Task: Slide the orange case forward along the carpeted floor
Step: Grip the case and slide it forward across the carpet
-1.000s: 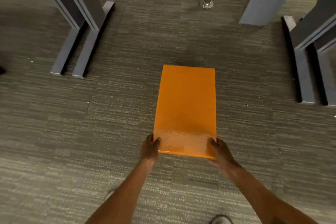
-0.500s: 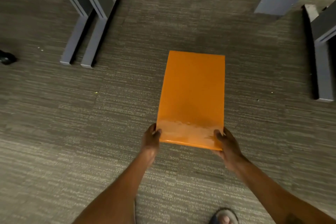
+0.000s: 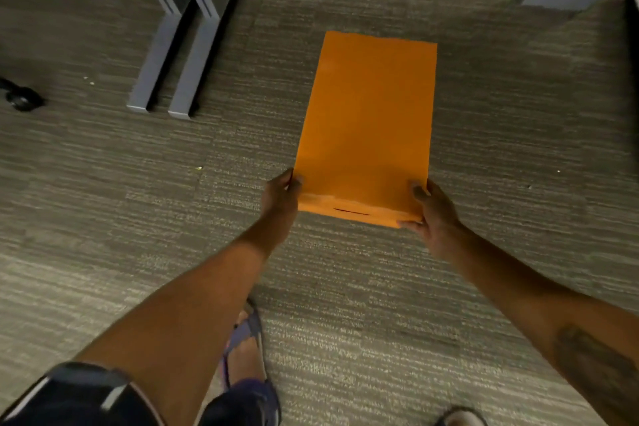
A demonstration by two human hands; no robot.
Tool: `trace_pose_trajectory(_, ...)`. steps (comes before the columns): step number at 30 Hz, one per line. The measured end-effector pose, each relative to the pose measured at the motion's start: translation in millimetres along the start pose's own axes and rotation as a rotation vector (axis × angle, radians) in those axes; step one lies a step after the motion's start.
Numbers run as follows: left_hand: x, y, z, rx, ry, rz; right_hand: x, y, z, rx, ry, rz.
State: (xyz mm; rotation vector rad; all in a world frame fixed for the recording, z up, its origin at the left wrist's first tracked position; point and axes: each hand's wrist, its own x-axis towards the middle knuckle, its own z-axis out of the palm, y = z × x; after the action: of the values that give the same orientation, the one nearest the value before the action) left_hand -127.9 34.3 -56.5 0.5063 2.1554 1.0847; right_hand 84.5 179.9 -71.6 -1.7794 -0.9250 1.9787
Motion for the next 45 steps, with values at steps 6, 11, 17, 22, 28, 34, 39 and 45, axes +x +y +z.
trace_pose_trajectory(6, 71.5, -0.8, -7.3, -0.034, 0.052, 0.047, 44.2, -23.0, 45.8, -0.039, 0.038, -0.049)
trace_pose_trajectory(11, 122.1, -2.3, -9.2, -0.009, 0.051, 0.039, 79.9, -44.7, 74.0, -0.053, 0.039, -0.082)
trace_pose_trajectory(17, 149.3, -2.5, -9.4, 0.01, 0.047, 0.015, 97.1, -56.5, 87.1, -0.067, 0.045, -0.088)
trace_pose_trajectory(22, 154.7, -0.1, -7.6, 0.026, 0.05, 0.013, 101.2, -57.1, 91.1, -0.06, 0.043, -0.088)
trace_pose_trajectory(28, 161.9, -1.5, -7.6, 0.042, 0.061, 0.047, 100.6, -56.7, 93.9, -0.09, 0.04, -0.145)
trace_pose_trajectory(34, 174.3, -3.4, -16.1, -0.03, 0.034, 0.043, 99.8, -58.0, 105.0, -0.08, 0.028, -0.15)
trace_pose_trajectory(39, 176.2, -3.8, -17.6, 0.013, 0.037, 0.049, 99.2, -56.4, 109.6, -0.13, 0.046, -0.156)
trace_pose_trajectory(45, 173.7, 1.7, -17.6, 0.368, 0.043, 0.127, 99.6, -54.1, 111.9, -0.412, 0.137, -0.317)
